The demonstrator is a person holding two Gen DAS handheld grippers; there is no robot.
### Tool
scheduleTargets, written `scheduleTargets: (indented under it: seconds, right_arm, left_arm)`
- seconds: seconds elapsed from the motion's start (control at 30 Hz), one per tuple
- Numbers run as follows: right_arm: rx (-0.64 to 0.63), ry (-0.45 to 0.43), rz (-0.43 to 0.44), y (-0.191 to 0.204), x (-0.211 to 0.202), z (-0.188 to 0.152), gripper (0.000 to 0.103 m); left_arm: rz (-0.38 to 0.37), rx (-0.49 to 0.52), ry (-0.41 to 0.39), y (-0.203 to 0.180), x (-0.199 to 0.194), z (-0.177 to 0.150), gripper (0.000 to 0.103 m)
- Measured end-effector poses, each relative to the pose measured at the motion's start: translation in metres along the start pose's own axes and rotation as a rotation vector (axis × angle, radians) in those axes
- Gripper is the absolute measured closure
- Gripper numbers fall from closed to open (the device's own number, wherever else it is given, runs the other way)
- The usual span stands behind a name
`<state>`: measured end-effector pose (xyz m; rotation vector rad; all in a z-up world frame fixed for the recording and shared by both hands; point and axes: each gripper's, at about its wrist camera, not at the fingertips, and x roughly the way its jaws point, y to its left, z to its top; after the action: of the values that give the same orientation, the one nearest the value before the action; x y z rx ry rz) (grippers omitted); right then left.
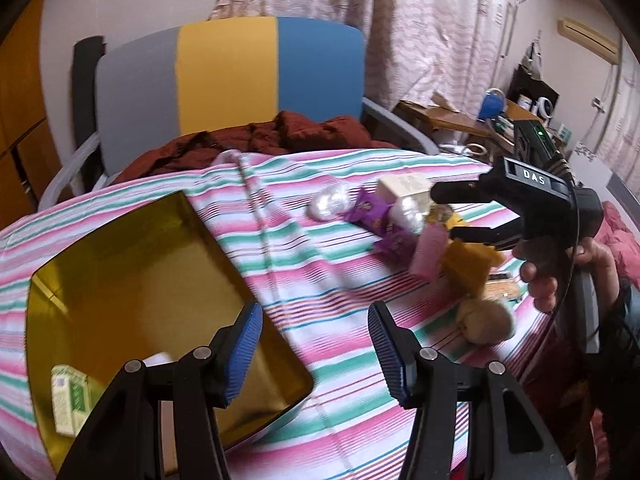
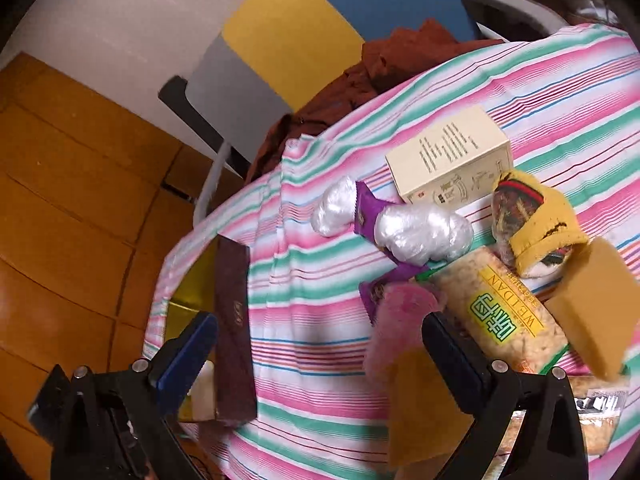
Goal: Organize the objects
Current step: 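Grasp the pink hair roller with the left tool while the right tool grasps a yellow sponge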
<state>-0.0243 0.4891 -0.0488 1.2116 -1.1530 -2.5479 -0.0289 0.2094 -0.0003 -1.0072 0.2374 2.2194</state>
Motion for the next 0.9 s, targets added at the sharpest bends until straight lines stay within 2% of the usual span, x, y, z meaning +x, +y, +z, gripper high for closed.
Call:
scheduleTargets:
  seconds: [0.33,0.43,0.67,0.73,0.9]
  right_arm:
    - [0.056,-0.107,0.03,-0.007,-0.028,0.006,0.0]
    - [0.08,-0.123,0.032,-0.012,-0.034,0.007,0.0]
    - [0.11,-0.121,0.032,-0.019,-0.036,0.009,0.0]
    - [0.113,-0.124,0.036,-0.02,-0.037,0.01,0.0]
    - [0.122,-0.124,0.036,-0.023,-0.038,0.011,0.0]
  left_arm:
    - [-0.115,0.094,0.044,-0.055,0.051,0.021,0.05]
    - [-0.14,0.15,0.086,-0.073,0.077,0.02,0.05]
    - [-0.123,0.309,0.13,-0.105,0.116,0.015,0.049]
    - [-0.098,0.346,0.129,-0.111,0.125,0.016,0.049]
    - [-0.114,0.363,0.122,-0.118,0.14,0.024,0.049]
